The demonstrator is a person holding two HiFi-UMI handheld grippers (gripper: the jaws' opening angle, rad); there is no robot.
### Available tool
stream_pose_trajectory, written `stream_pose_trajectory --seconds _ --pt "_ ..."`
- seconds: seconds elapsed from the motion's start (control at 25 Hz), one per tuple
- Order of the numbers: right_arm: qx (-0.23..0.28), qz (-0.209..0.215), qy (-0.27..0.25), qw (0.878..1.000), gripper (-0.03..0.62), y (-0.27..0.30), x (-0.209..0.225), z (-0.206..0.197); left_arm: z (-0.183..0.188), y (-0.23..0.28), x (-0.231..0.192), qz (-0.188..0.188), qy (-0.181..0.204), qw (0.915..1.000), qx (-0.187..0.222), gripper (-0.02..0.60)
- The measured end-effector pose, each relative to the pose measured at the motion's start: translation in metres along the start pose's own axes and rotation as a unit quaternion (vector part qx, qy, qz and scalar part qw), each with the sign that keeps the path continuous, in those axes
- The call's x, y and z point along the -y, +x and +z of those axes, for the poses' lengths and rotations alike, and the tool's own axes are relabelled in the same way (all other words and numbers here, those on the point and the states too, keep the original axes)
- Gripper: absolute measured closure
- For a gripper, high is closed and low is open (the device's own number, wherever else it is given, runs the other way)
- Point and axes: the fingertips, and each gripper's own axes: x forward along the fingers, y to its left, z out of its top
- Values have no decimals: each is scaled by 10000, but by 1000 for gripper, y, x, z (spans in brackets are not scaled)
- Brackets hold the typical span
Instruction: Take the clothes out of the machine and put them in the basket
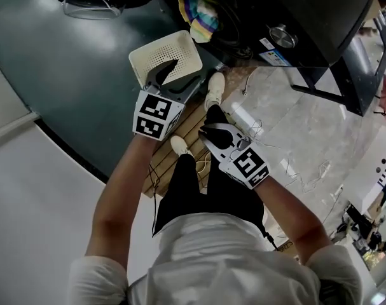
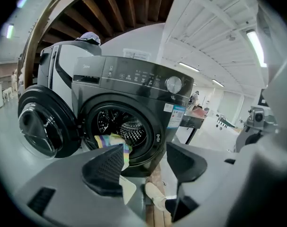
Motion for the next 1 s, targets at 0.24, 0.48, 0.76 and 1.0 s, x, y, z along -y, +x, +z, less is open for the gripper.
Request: stream_pose_trajectory --seconds 0.24,0.48,0.76,1.0 --pt "-420 160 106 9989 583 33 50 -2 -8 64 -28 -71 12 9998 -171 298" --pt "-960 599 -11 9936 583 67 68 -8 -19 109 -55 -147 157 9992 -325 282" --pt "-1785 708 90 9813 583 88 106 -19 -27 167 -84 -223 339 9976 -554 243" --pt "-2122 743 102 9744 583 105 133 -22 -30 220 -118 -79 564 9942 -907 201"
